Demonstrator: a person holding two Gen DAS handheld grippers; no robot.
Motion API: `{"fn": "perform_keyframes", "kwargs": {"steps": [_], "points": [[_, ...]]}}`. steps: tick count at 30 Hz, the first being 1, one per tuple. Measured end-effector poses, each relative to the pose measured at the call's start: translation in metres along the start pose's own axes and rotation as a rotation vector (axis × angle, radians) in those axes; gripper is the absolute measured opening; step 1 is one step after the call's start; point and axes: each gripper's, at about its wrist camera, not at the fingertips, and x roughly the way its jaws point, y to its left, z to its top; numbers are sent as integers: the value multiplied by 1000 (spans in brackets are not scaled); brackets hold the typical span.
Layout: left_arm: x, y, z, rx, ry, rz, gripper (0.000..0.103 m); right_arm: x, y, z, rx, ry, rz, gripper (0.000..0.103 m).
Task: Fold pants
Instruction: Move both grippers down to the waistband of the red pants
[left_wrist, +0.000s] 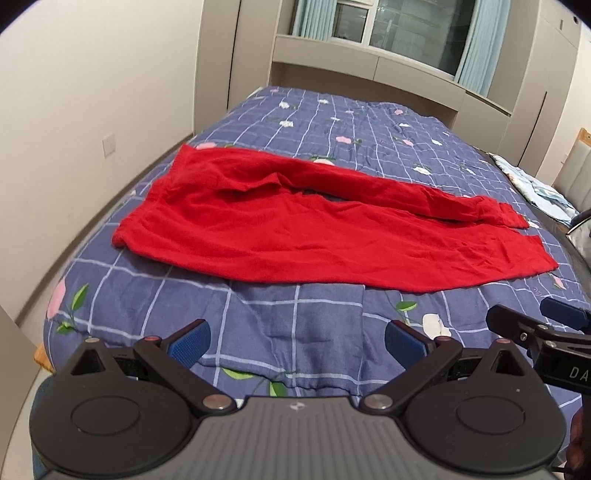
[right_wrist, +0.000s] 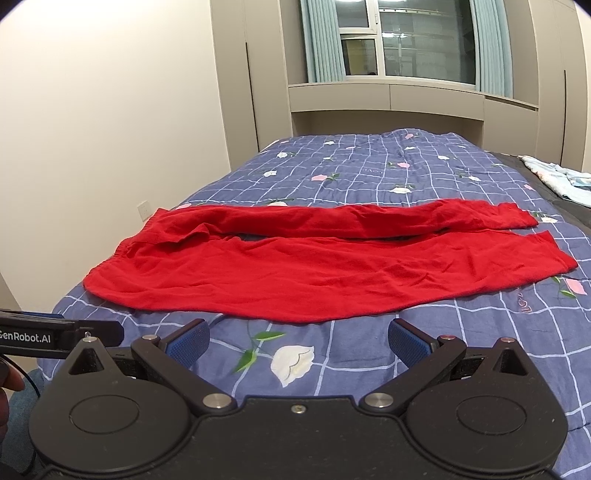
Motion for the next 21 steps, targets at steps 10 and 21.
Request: {"fn": "perform_keyframes", "kwargs": {"steps": [10,21], "points": [[0,2,24,22,-13,53,102,11,10,33,-35,114,-36,103],[0,5,51,43,-40,107,102,13,11,63,-88,90,-32,103]]}}
